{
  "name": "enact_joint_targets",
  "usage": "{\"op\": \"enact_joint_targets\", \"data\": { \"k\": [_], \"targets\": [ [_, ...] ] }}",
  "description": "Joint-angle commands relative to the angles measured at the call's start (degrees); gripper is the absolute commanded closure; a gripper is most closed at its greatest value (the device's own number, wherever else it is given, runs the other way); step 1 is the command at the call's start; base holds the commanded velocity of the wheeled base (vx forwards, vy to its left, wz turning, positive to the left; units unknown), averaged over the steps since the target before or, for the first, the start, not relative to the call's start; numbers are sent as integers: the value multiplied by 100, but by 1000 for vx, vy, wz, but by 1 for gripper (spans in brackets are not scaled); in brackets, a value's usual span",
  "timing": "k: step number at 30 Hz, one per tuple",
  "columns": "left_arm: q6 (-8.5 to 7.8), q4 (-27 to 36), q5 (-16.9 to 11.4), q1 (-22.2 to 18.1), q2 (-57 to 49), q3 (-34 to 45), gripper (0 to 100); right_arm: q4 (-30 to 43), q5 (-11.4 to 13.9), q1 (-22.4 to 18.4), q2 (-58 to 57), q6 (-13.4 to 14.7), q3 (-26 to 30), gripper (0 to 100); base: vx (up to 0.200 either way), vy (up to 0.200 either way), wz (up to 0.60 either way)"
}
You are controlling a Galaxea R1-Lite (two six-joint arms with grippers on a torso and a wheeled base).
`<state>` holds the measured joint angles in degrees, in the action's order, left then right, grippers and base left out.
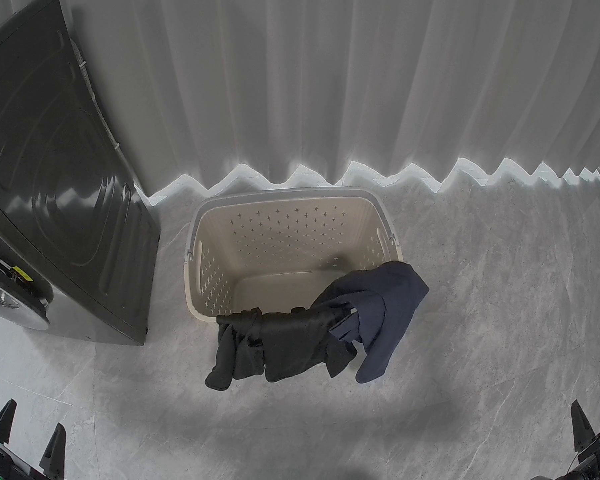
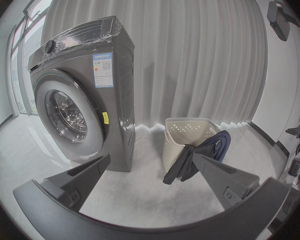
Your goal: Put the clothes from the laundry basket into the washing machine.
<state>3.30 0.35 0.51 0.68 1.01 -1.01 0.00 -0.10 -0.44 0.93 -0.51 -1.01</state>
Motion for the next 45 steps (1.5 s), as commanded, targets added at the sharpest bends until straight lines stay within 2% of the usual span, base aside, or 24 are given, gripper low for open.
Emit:
{"op": "enact_joint_targets", "data": {
  "k": [1, 45],
  "targets": [
    [4, 0, 2, 2, -84, 92, 0, 0, 1, 0, -84, -2, 101, 0, 0, 0, 0],
    [21, 0, 2, 2, -84, 92, 0, 0, 1, 0, -84, -2, 101, 0, 0, 195, 0]
  ]
}}
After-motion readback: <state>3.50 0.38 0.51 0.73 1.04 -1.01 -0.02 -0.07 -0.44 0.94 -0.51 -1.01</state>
